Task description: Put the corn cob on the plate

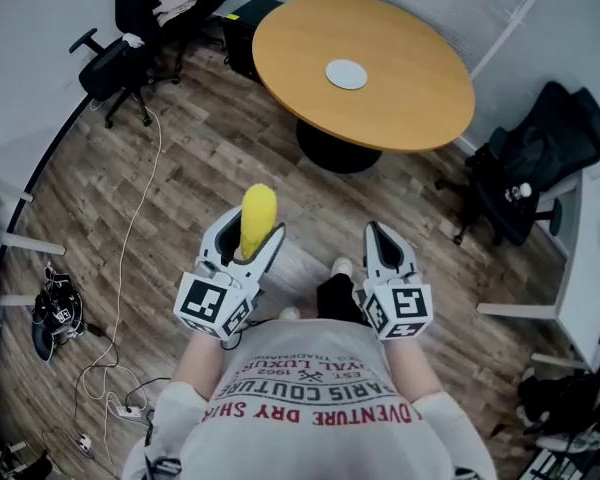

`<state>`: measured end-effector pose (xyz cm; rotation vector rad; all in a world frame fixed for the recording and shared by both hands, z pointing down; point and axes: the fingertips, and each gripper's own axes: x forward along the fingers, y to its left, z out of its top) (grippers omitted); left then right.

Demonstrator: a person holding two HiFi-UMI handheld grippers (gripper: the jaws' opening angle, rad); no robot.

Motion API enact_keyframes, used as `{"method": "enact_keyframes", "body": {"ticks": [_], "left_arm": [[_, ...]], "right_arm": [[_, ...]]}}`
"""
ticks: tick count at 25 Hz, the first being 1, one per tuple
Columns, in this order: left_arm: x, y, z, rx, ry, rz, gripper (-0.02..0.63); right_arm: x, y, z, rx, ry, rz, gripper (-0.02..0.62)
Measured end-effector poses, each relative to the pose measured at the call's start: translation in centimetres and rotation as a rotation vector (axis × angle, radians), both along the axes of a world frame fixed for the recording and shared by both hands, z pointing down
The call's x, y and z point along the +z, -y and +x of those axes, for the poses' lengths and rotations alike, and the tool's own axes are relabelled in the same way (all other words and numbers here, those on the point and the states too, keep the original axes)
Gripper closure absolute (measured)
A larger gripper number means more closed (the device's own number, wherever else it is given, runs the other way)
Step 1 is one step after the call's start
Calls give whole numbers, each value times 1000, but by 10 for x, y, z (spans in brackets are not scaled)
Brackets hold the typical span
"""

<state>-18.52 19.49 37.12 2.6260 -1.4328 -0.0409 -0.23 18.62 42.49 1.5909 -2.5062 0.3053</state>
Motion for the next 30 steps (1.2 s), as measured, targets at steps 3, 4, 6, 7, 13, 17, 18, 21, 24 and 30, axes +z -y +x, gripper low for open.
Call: {"method": "enact_keyframes", "body": {"ticks": [3, 4, 6, 7, 13, 17, 18, 21, 24, 30], "left_arm": [[5, 21, -4, -17, 4, -3, 328], [7, 29, -3, -24, 6, -4, 328], [9, 49, 0, -37, 12, -2, 328], [9, 60, 1, -43, 15, -1, 328], [3, 136, 21, -89, 15, 6, 328], [-1, 195, 47, -106, 10, 15, 328], [-2, 210, 53, -109, 9, 22, 328], [-3, 253, 72, -117, -2, 38, 328], [-2, 293, 90, -121, -4, 37, 328], [5, 351, 125, -72, 9, 15, 328]], "right_arm": [[7, 25, -4, -15, 7, -6, 565], [8, 35, -4, -22, 10, -7, 566], [10, 60, 0, -31, 15, -3, 565], [11, 74, 3, -34, 15, 1, 565], [7, 163, 28, -62, 12, 18, 566], [2, 225, 50, -89, 3, 33, 565], [1, 239, 56, -92, 0, 36, 565], [2, 281, 74, -100, -5, 37, 565], [6, 316, 87, -115, -17, 33, 565], [8, 362, 114, -95, -26, 35, 565]]}}
